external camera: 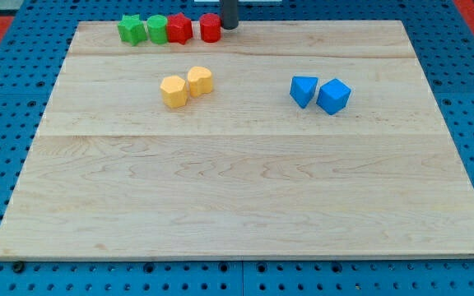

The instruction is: Push the heart into the red circle

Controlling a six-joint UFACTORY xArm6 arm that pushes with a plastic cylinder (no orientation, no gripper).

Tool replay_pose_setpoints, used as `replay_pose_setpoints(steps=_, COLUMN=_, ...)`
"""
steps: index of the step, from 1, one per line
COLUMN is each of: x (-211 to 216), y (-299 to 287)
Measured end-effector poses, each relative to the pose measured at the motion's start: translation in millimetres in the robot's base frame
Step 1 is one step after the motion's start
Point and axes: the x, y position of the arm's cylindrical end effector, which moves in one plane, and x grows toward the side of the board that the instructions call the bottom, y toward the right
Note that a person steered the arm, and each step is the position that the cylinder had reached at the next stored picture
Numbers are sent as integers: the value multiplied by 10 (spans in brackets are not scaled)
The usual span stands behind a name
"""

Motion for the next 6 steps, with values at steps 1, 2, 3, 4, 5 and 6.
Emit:
replay_pose_setpoints(steps=1, x=18, y=-20)
replay_pose_setpoints(steps=2, x=58, y=75)
replay_pose_setpoints(steps=3, x=387, y=628)
replay_pose_setpoints(steps=4, x=1105, y=746)
replay_pose_setpoints(steps=5, x=1522, y=669)
replay_pose_setpoints(steps=6, x=1848, y=287)
